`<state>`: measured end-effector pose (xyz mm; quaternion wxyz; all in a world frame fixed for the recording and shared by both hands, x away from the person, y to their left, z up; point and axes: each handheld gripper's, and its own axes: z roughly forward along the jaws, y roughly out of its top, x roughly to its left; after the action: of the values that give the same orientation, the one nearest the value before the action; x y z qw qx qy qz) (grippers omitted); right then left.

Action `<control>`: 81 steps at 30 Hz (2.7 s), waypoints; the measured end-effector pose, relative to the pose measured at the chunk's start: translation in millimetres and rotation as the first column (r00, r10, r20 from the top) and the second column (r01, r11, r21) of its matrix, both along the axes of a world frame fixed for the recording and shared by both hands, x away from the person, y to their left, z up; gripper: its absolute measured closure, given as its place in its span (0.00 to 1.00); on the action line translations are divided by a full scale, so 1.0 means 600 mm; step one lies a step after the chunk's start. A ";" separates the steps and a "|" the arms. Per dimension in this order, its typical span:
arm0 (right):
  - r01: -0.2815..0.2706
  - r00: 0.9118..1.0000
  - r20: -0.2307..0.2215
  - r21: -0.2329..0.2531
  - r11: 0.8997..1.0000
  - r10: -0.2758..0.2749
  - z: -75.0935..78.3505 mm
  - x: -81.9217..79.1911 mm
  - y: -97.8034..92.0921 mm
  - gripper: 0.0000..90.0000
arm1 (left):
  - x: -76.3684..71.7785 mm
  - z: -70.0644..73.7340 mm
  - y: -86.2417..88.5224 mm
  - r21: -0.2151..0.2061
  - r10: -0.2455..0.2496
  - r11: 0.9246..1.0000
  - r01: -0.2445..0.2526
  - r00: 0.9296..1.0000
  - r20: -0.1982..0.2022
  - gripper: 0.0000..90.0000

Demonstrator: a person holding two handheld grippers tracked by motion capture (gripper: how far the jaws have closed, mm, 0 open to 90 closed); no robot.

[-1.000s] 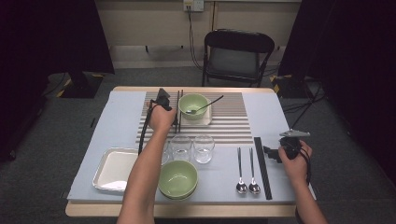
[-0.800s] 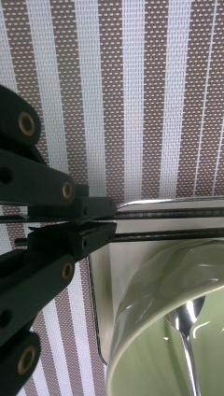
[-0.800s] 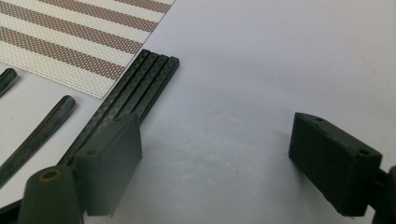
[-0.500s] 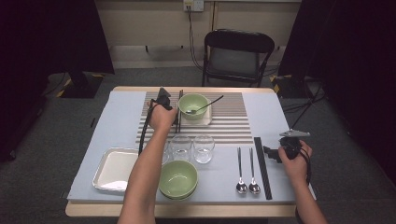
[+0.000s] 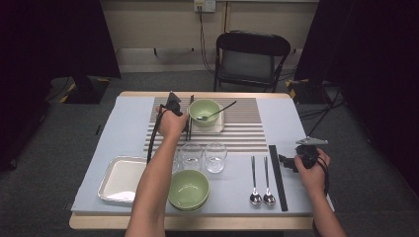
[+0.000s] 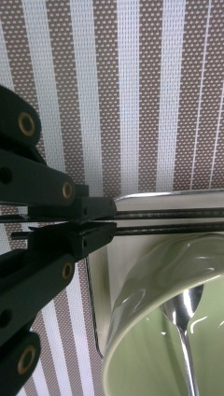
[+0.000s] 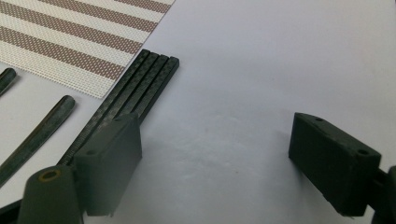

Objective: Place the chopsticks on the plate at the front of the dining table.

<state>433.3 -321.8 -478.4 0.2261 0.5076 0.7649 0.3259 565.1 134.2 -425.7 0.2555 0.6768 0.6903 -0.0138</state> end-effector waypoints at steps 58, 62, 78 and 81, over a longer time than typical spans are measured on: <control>0.000 1.000 0.000 0.000 1.000 0.000 0.000 0.000 0.000 0.18 | -0.001 -0.001 -0.004 -0.038 -0.027 0.999 0.027 1.000 0.005 0.95; 0.000 1.000 0.000 0.001 1.000 0.000 0.000 0.000 0.000 0.18 | -0.001 -0.002 -0.003 -0.032 -0.028 0.999 0.028 1.000 0.003 0.96; 0.000 1.000 0.000 -0.002 1.000 0.000 0.000 0.000 0.000 0.18 | 0.002 -0.002 -0.001 -0.034 -0.028 0.999 0.028 1.000 -0.004 0.99; 0.000 1.000 0.000 -0.002 1.000 0.000 0.000 0.000 0.000 0.18 | 0.001 -0.002 -0.003 -0.039 -0.013 0.999 0.012 1.000 -0.002 0.97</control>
<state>433.1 -321.8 -478.3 0.2268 0.5073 0.7652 0.3251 565.6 132.5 -426.8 0.2678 0.6760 0.6859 -0.0296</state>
